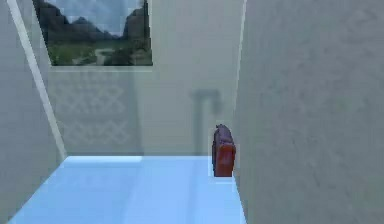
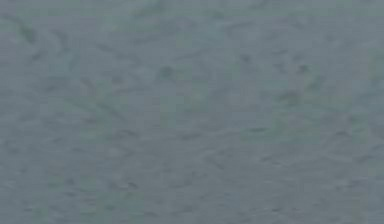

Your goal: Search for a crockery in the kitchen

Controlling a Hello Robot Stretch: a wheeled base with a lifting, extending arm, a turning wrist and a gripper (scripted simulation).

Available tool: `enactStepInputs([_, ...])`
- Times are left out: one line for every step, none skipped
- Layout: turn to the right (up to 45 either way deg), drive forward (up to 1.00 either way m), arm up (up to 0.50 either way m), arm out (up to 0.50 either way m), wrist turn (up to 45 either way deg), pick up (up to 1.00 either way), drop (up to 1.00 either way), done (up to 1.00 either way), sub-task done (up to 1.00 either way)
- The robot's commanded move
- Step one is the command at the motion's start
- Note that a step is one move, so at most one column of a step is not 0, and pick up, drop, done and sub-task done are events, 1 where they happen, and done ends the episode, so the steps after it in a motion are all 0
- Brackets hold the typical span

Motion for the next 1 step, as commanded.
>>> enactStepInputs([-45.0,0.00,0.00,0.00,0.0,0.00,0.00,0.00,0.00])
